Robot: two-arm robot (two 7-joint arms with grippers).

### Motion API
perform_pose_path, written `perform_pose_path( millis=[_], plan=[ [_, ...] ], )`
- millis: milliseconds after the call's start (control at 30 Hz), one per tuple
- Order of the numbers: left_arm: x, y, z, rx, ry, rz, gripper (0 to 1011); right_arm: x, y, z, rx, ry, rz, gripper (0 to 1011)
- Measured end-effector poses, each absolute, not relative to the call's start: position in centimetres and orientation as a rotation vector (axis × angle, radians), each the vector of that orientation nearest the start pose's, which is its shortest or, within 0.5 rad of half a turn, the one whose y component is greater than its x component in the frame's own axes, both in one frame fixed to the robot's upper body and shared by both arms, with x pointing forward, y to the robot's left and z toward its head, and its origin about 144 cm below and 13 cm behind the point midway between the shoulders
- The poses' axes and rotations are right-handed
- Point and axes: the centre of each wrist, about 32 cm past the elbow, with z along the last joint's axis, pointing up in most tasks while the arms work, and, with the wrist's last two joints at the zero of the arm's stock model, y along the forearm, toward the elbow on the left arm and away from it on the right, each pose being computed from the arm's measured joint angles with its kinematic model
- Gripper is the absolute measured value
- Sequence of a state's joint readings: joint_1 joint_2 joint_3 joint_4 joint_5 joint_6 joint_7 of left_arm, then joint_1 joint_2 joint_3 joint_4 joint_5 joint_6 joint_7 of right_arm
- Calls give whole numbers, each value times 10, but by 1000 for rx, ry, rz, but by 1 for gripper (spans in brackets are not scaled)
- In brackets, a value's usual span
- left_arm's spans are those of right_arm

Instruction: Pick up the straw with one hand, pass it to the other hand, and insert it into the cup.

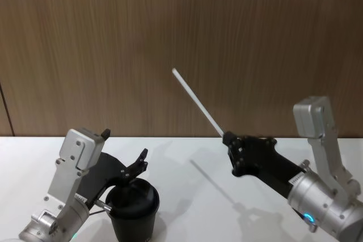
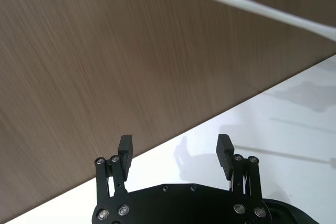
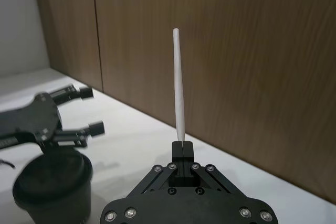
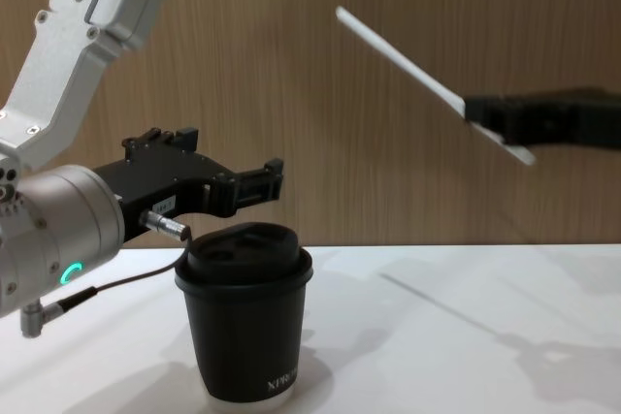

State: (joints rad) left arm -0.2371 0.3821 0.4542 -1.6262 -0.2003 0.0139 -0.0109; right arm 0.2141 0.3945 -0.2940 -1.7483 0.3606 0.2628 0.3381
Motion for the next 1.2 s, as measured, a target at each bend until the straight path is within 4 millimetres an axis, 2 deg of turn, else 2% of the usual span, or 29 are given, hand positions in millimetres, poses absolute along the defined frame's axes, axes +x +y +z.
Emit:
perform_pose_path(
  millis=[500, 933, 1200],
  plan=[
    [492, 198, 1204, 61, -268, 1124, 1000, 506, -186, 1257, 202, -35, -816, 0],
    [492, 198, 1204, 61, -268, 1124, 1000, 526, -166, 1257, 307, 3, -733, 0],
    [492, 198, 1204, 61, -268, 1124, 1000, 531, -158, 1257, 320, 3, -717, 0]
  ],
)
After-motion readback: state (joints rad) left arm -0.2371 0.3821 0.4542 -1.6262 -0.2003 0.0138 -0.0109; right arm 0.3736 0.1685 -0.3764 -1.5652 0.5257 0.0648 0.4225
